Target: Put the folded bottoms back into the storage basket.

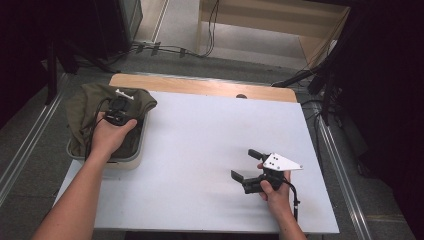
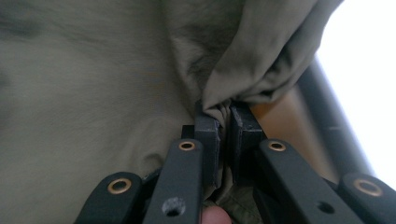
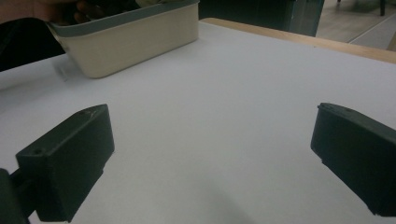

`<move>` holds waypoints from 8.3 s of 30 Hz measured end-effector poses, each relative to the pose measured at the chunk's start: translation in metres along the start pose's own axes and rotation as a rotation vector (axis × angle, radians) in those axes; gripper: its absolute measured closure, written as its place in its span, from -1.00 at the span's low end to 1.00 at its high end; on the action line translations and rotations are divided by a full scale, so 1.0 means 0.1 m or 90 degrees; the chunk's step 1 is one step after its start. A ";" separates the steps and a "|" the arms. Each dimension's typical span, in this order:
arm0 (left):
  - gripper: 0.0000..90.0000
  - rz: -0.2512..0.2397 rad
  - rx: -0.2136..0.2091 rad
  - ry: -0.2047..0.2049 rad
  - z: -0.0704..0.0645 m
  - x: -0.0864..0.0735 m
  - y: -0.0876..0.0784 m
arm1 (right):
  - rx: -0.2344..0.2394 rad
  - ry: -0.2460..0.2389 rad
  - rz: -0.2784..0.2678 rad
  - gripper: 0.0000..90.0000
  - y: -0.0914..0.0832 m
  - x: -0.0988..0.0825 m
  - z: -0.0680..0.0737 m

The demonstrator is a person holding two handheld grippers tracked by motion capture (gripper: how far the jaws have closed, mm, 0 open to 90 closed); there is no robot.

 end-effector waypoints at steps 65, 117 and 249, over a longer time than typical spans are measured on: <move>0.66 -0.066 -0.012 -0.043 0.16 0.17 0.11 | -0.054 0.023 -0.001 -1.00 -0.63 -0.34 -0.35; -1.00 -0.229 0.014 -0.063 0.81 0.06 -1.16 | -0.103 0.018 0.014 -1.00 -0.97 -0.54 -0.46; 0.03 -0.218 0.044 -0.009 0.16 0.49 -0.28 | -0.109 0.002 0.011 -1.00 -0.92 -0.56 -0.45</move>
Point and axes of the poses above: each handheld gripper's, and its own axes: y roughly forward along the jaws, x roughly out of its top, z roughly to its left, the point moved 6 cm from there along y, roughly forward along the jaws, and after that the axes turned 5 degrees about -x, right-handed, at the moved point
